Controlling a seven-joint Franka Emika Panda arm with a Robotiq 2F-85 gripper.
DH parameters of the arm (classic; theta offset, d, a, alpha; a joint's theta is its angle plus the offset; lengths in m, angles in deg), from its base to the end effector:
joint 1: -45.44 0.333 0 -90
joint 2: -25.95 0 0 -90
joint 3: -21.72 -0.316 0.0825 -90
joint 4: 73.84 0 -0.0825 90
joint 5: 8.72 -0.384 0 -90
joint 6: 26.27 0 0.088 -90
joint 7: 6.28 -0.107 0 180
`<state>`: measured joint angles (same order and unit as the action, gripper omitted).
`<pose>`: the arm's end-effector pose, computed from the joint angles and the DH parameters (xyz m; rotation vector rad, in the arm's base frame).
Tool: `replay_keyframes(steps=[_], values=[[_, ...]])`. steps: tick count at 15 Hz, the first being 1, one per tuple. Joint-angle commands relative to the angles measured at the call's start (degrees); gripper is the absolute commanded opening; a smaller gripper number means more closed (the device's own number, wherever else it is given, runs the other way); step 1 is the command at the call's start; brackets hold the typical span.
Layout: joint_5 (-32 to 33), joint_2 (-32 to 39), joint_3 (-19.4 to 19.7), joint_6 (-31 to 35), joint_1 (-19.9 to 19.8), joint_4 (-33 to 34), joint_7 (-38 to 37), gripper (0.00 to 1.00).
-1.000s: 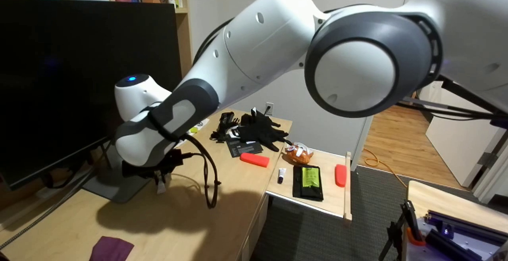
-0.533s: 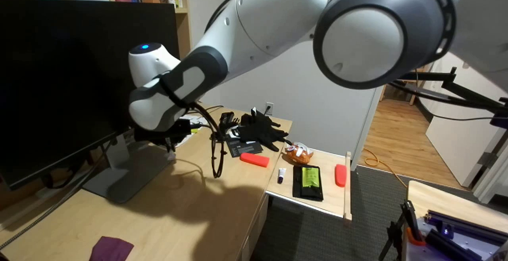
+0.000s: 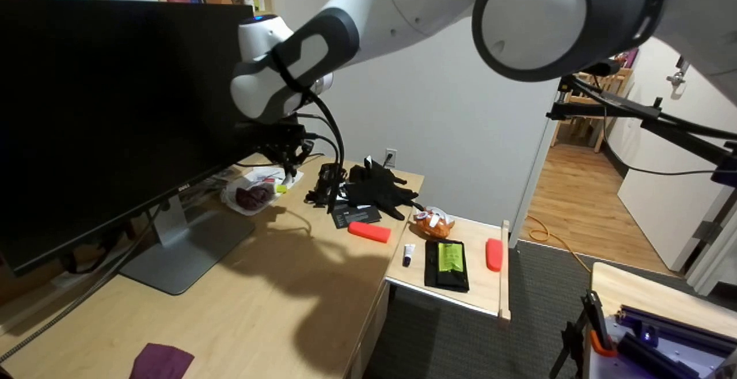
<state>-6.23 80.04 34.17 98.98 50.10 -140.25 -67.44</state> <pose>0.7730 -0.0550 0.2389 2.5613 -1.5407 0.2759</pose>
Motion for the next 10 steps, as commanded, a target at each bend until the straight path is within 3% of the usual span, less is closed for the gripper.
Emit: replay_keyframes(steps=[1,7,8,10], values=[[0.5,-0.3,-0.4,-1.5,-1.1,0.3,-1.2,0.08],[0.7,-0.2,-0.5,-1.7,-1.1,0.4,-1.3,0.11],[1.8,0.7,1.2,0.0,0.5,0.4,-5.1,0.08],[2.2,-0.8,0.5,3.0,0.6,-4.1,-4.0,0.08]])
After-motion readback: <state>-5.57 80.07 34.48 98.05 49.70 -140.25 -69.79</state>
